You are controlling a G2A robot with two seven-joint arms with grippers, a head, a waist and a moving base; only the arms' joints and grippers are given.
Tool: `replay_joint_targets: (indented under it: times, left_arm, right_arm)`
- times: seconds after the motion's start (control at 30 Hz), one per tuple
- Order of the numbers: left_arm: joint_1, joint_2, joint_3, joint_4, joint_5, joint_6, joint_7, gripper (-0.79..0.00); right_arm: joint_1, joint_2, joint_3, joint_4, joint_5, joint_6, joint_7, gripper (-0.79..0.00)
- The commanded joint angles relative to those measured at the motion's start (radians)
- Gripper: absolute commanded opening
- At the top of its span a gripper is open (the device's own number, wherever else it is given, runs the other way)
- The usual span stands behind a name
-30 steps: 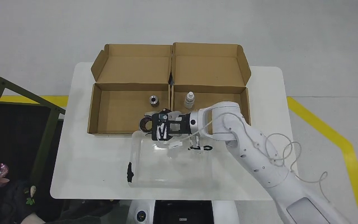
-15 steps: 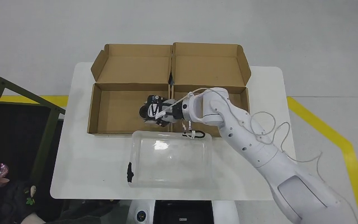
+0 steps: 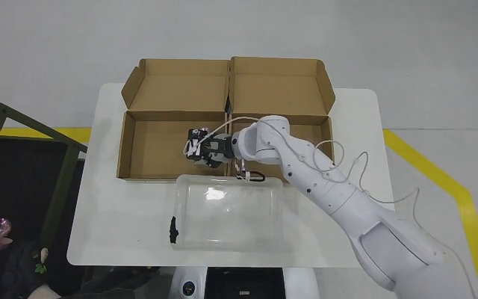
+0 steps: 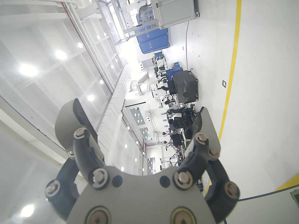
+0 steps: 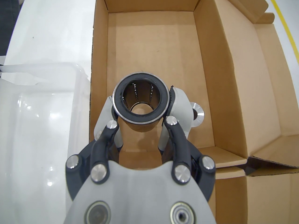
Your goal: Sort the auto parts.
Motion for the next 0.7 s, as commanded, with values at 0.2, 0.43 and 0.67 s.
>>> replay_joint_targets:
  times: [0.2,0.43,0.67]
  left_arm:
    - [0.0,0.0,0.0,0.0,0.0,0.0,0.0,0.0]
    - [0.0,0.0,0.0,0.0,0.0,0.0,0.0,0.0]
    - [0.0,0.0,0.0,0.0,0.0,0.0,0.0,0.0]
  right_arm:
    - [0.025,-0.032,-0.032,0.078,0.004,0.019,0.015,-0.785]
    - [0.035,-0.046,-0.036,0.113,-0.006,0.035,0.048,-0.748]
    - [0.033,-0.051,-0.029,0.123,-0.012,0.042,0.078,-0.526]
